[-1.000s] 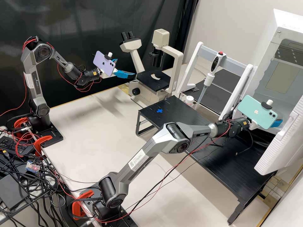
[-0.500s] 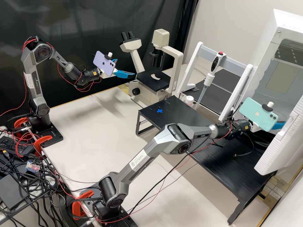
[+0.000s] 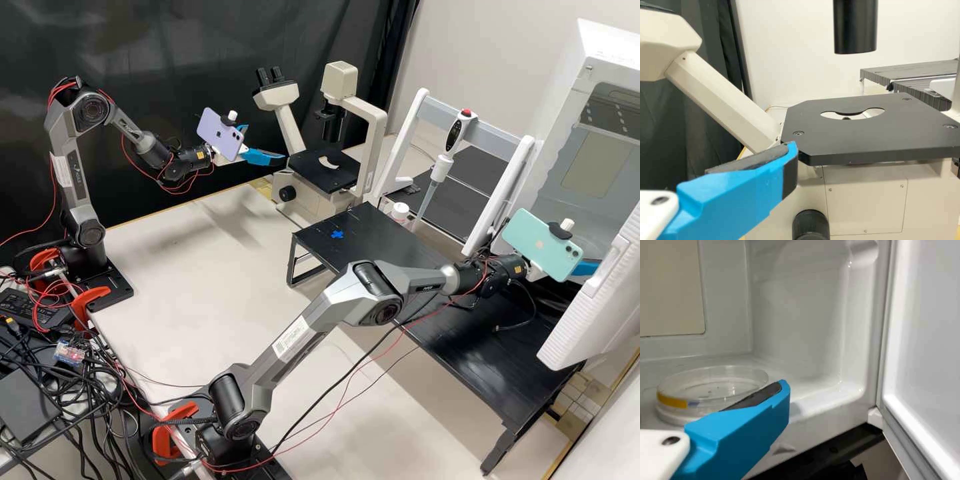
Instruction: Move the petri dish to the incubator
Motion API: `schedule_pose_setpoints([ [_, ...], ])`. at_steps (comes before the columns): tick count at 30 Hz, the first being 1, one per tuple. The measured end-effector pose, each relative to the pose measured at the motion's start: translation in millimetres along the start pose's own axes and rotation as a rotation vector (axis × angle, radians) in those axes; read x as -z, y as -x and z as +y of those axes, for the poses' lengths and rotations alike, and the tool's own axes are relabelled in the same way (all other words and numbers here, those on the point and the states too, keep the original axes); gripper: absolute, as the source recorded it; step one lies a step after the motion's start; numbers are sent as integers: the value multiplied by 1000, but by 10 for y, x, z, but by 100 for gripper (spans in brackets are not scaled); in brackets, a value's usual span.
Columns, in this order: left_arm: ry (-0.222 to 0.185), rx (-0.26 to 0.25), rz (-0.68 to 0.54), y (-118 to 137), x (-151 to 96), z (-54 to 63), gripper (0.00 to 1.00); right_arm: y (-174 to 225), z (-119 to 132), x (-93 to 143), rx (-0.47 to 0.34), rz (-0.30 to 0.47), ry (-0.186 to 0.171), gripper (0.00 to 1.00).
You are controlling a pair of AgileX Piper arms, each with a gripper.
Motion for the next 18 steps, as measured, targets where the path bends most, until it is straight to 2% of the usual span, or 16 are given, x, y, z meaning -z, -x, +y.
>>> schedule_pose_setpoints([
  [4, 0, 0, 0, 0, 0, 0, 100, 95, 44, -38, -5, -4, 3, 100],
  [12, 0, 0, 0, 0, 0, 0, 100, 532, 229, -240, -66, -12, -40, 100],
  [18, 0, 0, 0, 0, 0, 0, 100, 970, 314, -335, -97, -14, -39, 100],
])
